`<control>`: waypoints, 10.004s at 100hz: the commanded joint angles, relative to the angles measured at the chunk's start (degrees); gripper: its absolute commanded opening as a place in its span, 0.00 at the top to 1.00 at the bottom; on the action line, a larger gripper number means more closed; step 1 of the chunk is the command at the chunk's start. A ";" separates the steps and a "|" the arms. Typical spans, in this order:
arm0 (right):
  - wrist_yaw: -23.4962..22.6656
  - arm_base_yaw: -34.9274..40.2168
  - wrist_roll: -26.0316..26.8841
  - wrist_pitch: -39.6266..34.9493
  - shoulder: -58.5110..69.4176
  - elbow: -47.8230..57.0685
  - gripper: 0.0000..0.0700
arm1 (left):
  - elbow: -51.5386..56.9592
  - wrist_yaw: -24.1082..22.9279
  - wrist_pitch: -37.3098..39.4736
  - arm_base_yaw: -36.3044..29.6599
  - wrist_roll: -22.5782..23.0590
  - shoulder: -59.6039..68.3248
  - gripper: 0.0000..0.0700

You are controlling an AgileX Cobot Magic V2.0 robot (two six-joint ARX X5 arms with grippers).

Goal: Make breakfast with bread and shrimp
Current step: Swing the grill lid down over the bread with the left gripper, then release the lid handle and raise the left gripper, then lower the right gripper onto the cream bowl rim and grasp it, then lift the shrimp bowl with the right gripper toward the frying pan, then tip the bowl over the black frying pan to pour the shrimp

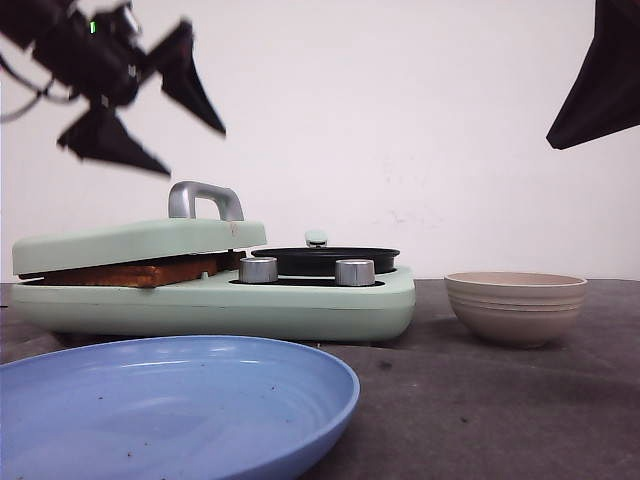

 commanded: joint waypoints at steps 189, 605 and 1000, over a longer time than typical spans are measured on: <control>-0.57 -4.70 1.51 4.85 1.46 2.29 0.76 | -36.48 -15.28 -20.65 2.40 11.04 -70.03 0.33; -16.11 -28.06 -4.09 -18.43 60.67 35.54 1.00 | -38.01 -15.45 -18.34 2.40 10.43 -72.22 0.33; 30.05 -3.93 -17.94 11.02 45.27 47.78 1.00 | -38.01 -14.12 -18.47 2.40 10.40 -72.22 0.33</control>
